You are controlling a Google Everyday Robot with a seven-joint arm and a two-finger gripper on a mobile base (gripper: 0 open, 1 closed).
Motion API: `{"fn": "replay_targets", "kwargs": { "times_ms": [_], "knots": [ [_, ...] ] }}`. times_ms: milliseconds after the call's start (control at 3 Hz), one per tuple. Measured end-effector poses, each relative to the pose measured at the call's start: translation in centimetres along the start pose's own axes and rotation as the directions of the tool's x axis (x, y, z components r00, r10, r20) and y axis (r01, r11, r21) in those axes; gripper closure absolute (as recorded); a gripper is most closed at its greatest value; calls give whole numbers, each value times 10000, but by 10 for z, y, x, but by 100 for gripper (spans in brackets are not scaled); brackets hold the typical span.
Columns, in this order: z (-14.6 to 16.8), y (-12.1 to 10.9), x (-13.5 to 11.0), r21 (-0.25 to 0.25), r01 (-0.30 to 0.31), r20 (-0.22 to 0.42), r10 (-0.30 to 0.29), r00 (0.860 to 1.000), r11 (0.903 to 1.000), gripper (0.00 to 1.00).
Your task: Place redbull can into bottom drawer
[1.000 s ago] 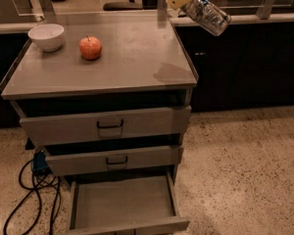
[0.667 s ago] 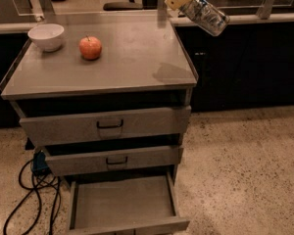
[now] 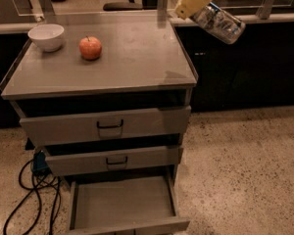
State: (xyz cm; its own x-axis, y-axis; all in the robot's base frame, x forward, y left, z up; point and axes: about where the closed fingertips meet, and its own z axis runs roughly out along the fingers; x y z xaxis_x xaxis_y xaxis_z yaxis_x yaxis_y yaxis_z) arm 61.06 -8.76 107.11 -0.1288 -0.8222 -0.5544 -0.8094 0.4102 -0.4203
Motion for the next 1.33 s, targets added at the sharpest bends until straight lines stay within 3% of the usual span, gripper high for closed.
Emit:
{"fn": "replay_targets", "kwargs": {
  "times_ms": [333, 667, 1000, 1333],
  "knots": [
    [3, 49, 39, -650, -189, -227, 175, 9996, 9977, 100],
    [20, 105, 84, -1618, -833, -442, 771, 9960, 9833, 100],
    [34, 127, 107, -2055, -1071, -895, 903, 9919, 9728, 100],
    [34, 127, 107, -2056, -1071, -895, 903, 9919, 9728, 100]
  ]
}}
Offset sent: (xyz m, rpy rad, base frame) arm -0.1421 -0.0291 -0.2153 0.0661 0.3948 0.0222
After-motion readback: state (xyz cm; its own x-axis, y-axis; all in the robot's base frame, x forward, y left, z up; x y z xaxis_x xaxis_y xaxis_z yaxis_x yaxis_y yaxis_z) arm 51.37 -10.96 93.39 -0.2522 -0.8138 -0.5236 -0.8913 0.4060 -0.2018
